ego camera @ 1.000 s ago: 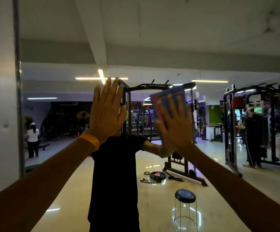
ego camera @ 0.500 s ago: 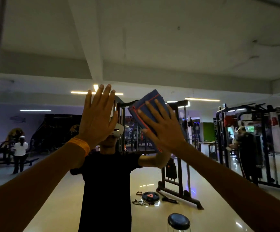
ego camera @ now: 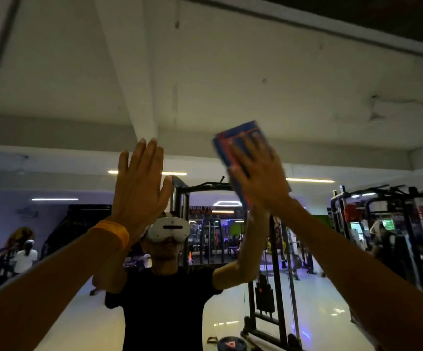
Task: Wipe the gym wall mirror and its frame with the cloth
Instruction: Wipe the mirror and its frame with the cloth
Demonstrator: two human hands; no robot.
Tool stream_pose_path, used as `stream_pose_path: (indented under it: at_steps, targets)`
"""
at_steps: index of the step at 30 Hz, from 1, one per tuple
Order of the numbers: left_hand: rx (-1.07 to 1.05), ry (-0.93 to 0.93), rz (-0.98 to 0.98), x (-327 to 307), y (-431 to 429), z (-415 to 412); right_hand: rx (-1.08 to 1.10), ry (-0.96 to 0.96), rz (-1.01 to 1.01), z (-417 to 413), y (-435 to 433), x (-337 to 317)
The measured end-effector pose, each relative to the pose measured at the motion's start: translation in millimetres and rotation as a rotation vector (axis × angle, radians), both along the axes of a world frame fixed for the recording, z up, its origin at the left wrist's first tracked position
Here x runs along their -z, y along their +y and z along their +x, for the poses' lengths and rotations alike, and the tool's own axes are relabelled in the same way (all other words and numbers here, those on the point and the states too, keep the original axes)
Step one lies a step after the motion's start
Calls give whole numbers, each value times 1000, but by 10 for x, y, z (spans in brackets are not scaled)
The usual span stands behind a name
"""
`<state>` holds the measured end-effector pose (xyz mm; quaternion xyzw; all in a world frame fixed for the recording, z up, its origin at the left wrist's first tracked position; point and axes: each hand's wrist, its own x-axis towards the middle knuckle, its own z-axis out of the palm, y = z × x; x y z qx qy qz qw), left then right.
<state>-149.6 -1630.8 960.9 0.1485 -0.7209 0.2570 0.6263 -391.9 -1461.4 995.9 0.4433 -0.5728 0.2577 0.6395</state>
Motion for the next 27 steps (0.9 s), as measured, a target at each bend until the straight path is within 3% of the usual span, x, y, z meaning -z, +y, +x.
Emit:
stream_pose_path:
  at_steps: [2,4,6,9,11,13,15,17,18,21,23,25,27]
  targets:
    - [-17,4,-5,1,-23,-17,-15,-292,-189,-199,154,-172]
    - [-32,5,-3,25,-32,-15,-33,-417,-292,-98,92,-85]
    - [-38,10,2,38,-27,-14,12,-295,-178,132,-118,287]
    - [-28,15,4,41,13,-1,-15,44,130,255,-178,915]
    - [-19,16,-15,87,51,-21,2,146,210,13,15,916]
    - [5,-1,-40,192,99,-85,27,1,67,-340,229,728]
    - [28,-38,-55,319,153,-186,8,-330,-204,-512,378,637]
    - [21,-76,-63,436,206,-308,12,-432,-305,-347,269,853]
    - [6,-92,-68,479,223,-364,26,-384,-220,-208,167,1074]
    - [-45,-115,-80,548,254,-477,15,13,177,58,58,1752]
    - [-82,-117,-91,561,243,-510,35,157,272,-139,188,1755]
    - [-99,-113,-100,562,224,-521,44,42,122,-461,337,1513]
    - [-109,-105,-101,571,209,-532,34,-255,-150,-665,485,1265]
